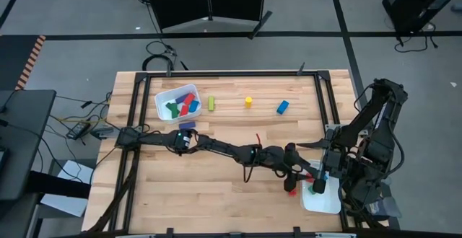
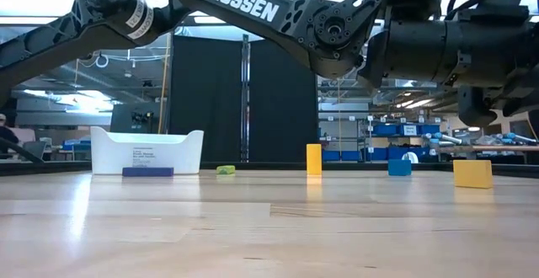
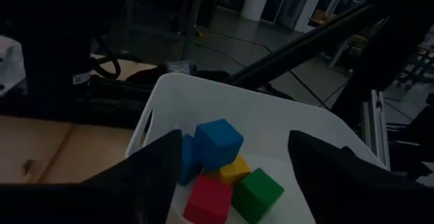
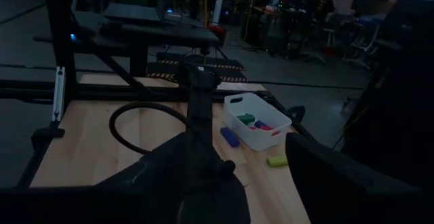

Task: Sort blocks by size
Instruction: Put the small red block into the bottom white bin

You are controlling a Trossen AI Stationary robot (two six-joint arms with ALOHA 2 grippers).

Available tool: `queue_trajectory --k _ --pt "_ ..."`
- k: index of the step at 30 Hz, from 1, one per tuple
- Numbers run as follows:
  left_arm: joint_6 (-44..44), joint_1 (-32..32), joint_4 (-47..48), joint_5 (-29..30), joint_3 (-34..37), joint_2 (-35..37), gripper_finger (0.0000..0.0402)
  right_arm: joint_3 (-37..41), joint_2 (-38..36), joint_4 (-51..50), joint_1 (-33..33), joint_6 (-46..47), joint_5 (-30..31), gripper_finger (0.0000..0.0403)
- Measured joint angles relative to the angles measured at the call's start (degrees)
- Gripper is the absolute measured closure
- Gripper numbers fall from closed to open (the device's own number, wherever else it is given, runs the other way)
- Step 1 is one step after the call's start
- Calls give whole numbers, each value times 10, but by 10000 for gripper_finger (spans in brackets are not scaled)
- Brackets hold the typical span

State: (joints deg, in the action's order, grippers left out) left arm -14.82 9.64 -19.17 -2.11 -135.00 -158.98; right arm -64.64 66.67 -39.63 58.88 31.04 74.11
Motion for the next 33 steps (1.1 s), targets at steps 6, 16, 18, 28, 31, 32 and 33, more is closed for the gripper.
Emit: queue_trajectory --k 6,16,18,28,31,32,33 --pt "58 -9 54 -32 0 17 135 0 2 4 0 -9 -15 150" --pt "141 -8 192 -32 46 90 235 0 43 18 9 -11 -120 140" --pt "129 -8 168 -21 102 112 257 0 61 32 12 -9 -160 137" --pt "45 -52 -159 77 635 427 320 0 199 46 -16 101 -389 134" --pt "36 -55 -194 103 747 518 318 0 231 21 -57 128 -458 134" --pt "34 -55 -195 115 776 548 317 0 241 20 -72 129 -486 134" --pt "29 -55 -195 128 805 573 316 0 252 21 -85 129 -518 134"
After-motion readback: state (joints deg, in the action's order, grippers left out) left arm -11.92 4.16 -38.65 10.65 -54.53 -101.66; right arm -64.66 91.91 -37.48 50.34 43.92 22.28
